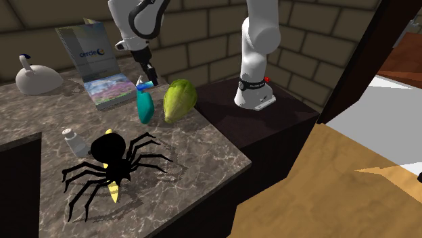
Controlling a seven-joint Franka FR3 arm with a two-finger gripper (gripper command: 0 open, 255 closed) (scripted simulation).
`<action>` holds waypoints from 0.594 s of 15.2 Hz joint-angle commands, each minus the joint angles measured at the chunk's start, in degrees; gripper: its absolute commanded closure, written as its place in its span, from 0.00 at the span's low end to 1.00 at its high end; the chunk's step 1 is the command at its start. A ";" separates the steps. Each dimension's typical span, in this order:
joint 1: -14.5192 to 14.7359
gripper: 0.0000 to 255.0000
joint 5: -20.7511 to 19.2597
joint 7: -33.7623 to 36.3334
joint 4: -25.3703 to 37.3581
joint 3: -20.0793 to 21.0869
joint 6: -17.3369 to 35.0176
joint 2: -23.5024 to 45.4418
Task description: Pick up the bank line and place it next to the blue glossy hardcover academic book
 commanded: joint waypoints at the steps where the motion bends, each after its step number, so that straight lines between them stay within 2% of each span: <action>1: -1.61 1.00 -0.20 -2.92 2.29 -1.35 -0.44 1.69; 9: -7.43 1.00 0.44 -12.94 14.09 -5.11 -3.29 10.05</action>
